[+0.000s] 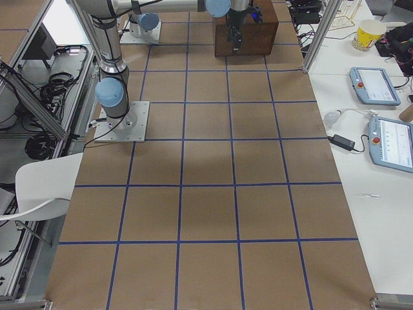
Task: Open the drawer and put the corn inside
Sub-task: 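Pull the drawer outward from the cabinet with the left gripper, then release the handle and move the left gripper toward the yellow corn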
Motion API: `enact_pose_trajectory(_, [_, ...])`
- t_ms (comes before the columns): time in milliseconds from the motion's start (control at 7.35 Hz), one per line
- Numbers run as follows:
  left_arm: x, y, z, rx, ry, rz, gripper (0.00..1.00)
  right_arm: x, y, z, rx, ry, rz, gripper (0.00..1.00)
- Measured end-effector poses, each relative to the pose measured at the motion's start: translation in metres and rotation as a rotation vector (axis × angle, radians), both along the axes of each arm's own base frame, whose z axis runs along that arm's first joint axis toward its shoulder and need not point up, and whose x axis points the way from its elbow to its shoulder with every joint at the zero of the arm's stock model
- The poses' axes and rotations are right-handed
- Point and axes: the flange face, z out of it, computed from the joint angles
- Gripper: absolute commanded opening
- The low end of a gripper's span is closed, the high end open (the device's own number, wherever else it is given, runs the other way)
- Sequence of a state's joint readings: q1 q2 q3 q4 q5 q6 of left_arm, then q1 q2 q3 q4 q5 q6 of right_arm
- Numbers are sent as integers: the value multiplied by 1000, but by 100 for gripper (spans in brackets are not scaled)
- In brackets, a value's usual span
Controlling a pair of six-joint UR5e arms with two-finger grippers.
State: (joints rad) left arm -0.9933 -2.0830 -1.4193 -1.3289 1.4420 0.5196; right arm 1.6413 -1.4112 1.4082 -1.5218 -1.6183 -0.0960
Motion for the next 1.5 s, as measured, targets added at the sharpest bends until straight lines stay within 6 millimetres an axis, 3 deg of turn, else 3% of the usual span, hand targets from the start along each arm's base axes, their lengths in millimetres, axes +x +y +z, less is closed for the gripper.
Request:
enact_pose_trajectory(408, [1, 1, 1, 0, -2, 1, 100, 0, 0, 0, -1, 0, -1, 100])
enact_pose_trajectory(816, [-3, 7, 21, -1, -3, 1, 100, 0, 0, 0, -1, 0, 0, 100])
enact_pose_trajectory(1088, [-10, 18, 46, -10, 0, -72, 100, 0, 0, 0, -1, 0, 1, 100])
enact_pose_trajectory(1497, [-1, 57, 97, 7, -69, -333, 100, 0, 0, 0, -1, 0, -1, 100])
